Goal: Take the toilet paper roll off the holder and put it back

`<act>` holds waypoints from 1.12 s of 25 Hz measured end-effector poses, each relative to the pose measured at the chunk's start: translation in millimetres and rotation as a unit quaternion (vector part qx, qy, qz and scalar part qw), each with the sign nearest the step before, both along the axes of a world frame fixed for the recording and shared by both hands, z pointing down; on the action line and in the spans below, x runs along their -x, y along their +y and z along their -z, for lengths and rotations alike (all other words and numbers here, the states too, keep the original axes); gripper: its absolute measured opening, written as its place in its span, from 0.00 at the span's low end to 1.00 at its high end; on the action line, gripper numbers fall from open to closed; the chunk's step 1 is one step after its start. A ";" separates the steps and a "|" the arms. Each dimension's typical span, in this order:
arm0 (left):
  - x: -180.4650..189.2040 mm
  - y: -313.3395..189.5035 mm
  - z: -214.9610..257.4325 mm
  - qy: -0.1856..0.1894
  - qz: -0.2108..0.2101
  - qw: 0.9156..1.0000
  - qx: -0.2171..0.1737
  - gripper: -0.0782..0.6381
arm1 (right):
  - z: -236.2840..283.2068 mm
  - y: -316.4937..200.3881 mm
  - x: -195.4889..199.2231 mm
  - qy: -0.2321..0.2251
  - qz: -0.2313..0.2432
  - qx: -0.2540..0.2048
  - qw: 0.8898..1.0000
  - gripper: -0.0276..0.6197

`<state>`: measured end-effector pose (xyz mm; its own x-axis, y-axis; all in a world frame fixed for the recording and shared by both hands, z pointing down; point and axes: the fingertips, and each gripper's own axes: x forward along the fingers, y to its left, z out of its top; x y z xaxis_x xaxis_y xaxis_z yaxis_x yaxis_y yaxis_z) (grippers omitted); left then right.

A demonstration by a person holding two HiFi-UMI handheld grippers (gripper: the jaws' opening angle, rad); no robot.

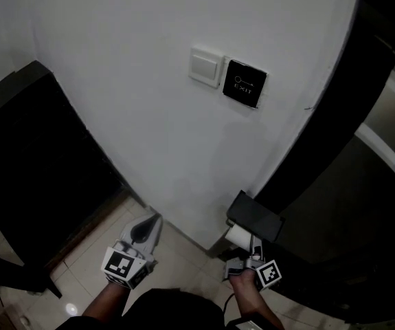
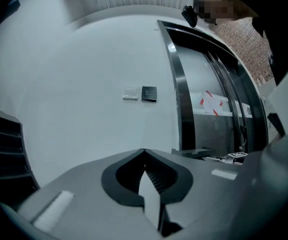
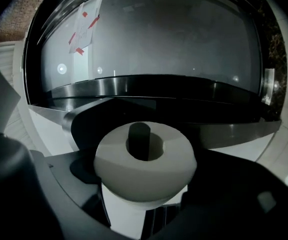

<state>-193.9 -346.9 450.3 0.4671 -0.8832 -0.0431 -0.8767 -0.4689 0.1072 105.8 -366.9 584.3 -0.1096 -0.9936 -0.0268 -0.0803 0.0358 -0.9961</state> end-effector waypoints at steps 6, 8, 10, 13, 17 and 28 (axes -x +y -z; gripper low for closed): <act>-16.2 3.2 -1.4 0.008 0.003 1.000 -0.003 0.11 | 3.9 4.6 -24.5 0.009 0.001 -0.003 1.000 0.77; -24.7 5.6 -0.7 0.011 0.002 1.000 -0.001 0.11 | 3.4 6.8 -31.6 0.006 0.004 -0.002 1.000 0.77; -33.4 8.1 0.0 0.013 0.001 1.000 0.000 0.11 | 4.0 9.7 -37.9 0.004 0.009 -0.002 1.000 0.77; -44.8 10.7 1.1 0.016 0.002 1.000 0.001 0.11 | 4.4 12.9 -45.7 0.005 0.020 -0.003 1.000 0.77; -58.7 11.3 -0.9 0.014 0.003 1.000 -0.003 0.11 | 4.3 18.0 -57.9 0.016 0.027 -0.004 1.000 0.77; -98.8 19.4 3.3 0.019 -0.010 1.000 -0.005 0.11 | 11.3 36.7 -102.9 0.054 0.022 -0.003 0.998 0.77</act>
